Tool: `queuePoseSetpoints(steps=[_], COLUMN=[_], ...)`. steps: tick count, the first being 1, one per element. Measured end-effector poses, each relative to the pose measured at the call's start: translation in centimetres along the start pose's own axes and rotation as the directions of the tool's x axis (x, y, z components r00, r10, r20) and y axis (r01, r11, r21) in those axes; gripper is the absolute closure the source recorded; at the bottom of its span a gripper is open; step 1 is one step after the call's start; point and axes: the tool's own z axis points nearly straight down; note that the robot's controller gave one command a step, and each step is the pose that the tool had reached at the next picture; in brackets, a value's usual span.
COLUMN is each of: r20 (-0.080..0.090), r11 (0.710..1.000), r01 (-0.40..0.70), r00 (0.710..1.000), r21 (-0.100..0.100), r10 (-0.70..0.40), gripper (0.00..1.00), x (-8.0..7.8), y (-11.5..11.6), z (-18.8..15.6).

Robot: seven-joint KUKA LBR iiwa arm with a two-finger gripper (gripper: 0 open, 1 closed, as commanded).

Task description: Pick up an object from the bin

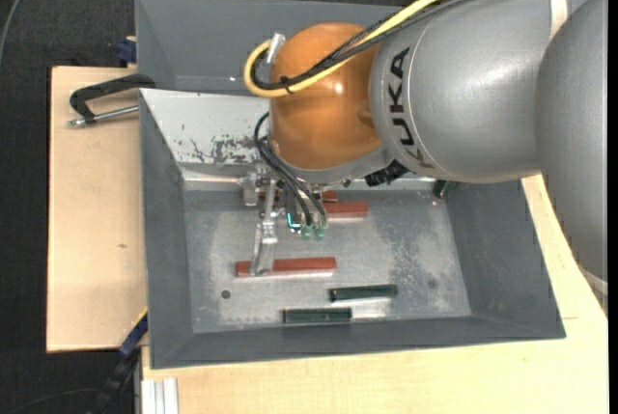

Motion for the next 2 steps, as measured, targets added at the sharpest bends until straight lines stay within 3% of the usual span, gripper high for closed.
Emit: queuePoseSetpoints(steps=[1,2], r20=[0.005,0.008], r11=[0.98,0.961], r01=[0.199,0.276], r00=[0.98,0.961], r21=[0.001,0.001], r10=[-0.199,-0.276], gripper=[0.0,0.0], x=[-1.1,1.1], y=[-7.6,-6.6], z=[11.9,8.6])
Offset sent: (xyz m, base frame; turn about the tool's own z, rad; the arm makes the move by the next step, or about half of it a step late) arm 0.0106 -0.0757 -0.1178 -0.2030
